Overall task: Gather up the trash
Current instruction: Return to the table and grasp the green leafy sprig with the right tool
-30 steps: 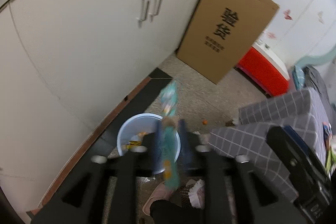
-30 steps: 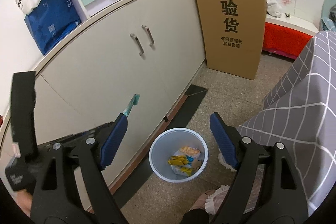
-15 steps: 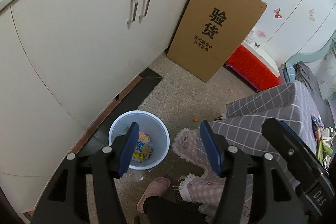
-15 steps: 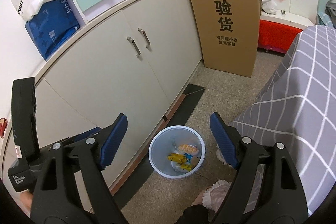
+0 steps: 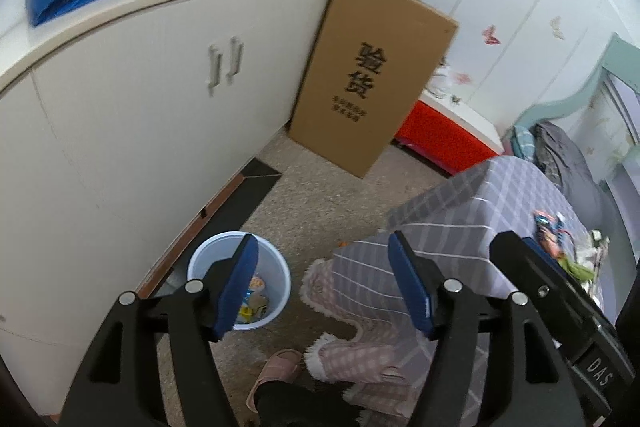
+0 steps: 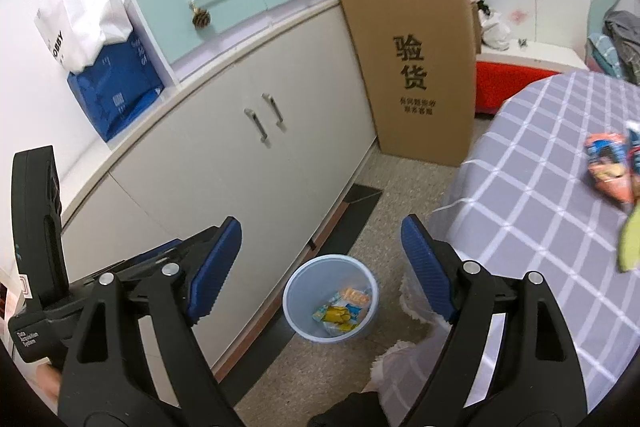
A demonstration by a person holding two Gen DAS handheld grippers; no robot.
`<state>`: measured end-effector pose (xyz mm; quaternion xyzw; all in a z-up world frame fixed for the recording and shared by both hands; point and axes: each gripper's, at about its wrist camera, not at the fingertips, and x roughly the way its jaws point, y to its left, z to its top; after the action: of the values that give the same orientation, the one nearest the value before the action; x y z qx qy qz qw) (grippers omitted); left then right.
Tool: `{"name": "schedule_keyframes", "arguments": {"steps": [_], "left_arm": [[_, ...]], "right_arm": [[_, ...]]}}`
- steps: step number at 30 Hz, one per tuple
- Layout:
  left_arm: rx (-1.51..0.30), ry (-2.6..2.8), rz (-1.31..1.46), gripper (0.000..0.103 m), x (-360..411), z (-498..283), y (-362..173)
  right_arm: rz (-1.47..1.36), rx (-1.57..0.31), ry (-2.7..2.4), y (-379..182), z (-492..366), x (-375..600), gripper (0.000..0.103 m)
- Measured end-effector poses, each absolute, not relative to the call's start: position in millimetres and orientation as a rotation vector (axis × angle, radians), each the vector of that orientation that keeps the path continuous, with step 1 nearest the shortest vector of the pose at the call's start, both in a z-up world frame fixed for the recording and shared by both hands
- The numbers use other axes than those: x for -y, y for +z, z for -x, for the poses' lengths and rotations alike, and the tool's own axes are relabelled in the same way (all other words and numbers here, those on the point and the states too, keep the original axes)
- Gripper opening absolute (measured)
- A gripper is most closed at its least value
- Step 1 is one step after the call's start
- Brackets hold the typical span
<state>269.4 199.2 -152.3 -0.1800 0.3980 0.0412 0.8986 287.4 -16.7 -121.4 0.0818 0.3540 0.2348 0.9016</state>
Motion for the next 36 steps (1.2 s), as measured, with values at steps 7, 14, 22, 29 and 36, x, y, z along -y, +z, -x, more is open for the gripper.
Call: {"name": "schedule_keyframes", "arguments": {"steps": [7,14,22,29,36], "left_arm": [[-0.813,-0.018,0.295,0.066,-128,-273,-128],[-0.831,-0.096,0.222,0.07,-56,-288,-119],[-0.879,-0.145,0.138,0.071,3,-317,-126],[-0.902,-0.152,0.118,0.071,25,-339,-134],[-0.927,-0.182,0.106,0.072,54,-361,-145]], "right_arm": [[-0.184,-0.68,0.418,-97,-276,85,0.081],[-0.08,-0.702,0.229,-91,-289,166,0.081],[0.035,-0.915,0.123,-121,-337,219,0.081],[0.078,-1.021,0.173,-142,-359,226,0.056],[0.014,-0.983,0.187,-142,-360,245,0.016]]}}
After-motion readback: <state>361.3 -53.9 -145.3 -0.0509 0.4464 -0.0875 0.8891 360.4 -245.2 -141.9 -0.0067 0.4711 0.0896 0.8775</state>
